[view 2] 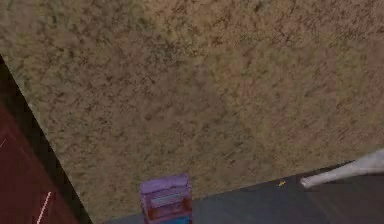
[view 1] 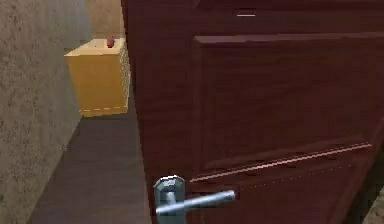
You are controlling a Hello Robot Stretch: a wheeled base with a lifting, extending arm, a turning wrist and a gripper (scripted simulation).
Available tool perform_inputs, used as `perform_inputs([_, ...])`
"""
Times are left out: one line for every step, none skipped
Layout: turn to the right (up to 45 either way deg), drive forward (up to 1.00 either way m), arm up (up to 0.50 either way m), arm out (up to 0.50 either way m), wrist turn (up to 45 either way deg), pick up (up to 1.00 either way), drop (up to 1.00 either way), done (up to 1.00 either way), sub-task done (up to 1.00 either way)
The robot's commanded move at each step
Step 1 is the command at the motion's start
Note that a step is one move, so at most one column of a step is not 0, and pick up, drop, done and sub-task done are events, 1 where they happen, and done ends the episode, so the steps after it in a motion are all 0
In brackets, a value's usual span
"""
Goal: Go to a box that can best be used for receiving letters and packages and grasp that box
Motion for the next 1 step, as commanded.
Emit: perform_inputs([45.0, 0.0, 0.0, 0.0, 0.0, 0.0, 0.0, 0.0, 0.0])
